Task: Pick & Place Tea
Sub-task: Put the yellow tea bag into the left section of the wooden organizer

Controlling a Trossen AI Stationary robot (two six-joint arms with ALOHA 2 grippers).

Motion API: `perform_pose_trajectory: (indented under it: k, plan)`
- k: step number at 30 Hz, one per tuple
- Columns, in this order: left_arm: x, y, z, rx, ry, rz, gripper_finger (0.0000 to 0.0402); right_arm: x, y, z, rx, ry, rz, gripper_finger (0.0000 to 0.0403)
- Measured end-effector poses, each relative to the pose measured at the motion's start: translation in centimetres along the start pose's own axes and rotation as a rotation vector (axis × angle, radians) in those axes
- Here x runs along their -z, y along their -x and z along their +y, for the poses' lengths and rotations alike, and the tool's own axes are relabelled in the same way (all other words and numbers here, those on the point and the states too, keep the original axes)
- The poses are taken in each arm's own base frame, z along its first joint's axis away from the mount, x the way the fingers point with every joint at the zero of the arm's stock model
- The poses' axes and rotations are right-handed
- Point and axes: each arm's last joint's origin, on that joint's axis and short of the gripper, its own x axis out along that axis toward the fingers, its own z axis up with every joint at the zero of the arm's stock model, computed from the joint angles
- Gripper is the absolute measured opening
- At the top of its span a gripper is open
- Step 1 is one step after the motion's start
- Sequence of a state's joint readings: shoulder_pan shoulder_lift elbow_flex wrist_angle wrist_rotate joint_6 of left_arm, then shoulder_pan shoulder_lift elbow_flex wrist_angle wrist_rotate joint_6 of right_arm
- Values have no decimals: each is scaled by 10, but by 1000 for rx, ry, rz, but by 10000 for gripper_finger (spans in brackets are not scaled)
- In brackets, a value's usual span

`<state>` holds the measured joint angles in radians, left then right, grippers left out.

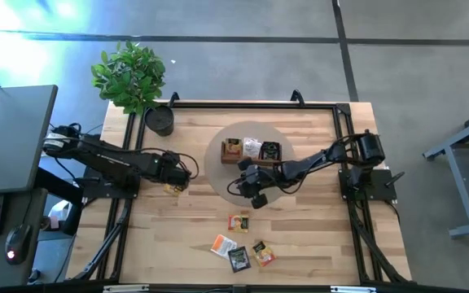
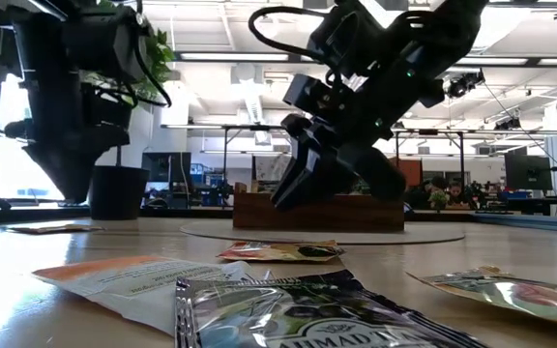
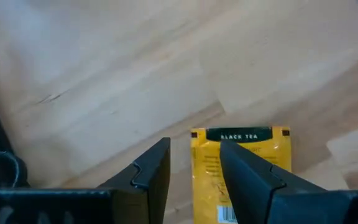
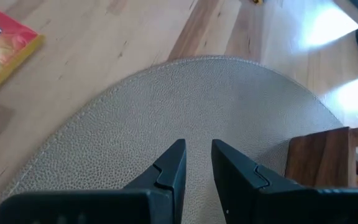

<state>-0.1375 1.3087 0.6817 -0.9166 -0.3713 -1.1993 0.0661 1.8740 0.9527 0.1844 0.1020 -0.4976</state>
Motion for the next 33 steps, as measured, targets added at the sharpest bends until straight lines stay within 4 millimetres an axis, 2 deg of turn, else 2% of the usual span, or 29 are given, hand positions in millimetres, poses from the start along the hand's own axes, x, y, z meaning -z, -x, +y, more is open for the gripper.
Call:
perform_pose_trajectory:
  k: [8, 13, 21, 25, 30, 33]
  plan:
    - [9, -10, -8, 33, -33, 228, 137, 1, 0, 0, -8, -1, 8, 74]
    - [11, -23, -14, 21, -80, 208, 137, 3, 0, 1, -16, 0, 22, 74]
    - [17, -34, -11, -1, -72, 215, 134, 3, 0, 1, -19, 0, 27, 74]
    - [18, -37, -11, 21, -59, 230, 99, 3, 0, 1, -20, 0, 29, 74]
    - [18, -37, -14, 55, -50, 230, 18, 3, 0, 2, -21, 0, 30, 74]
    - [15, -34, -17, 62, -44, 225, 12, 3, 0, 2, -21, 1, 31, 74]
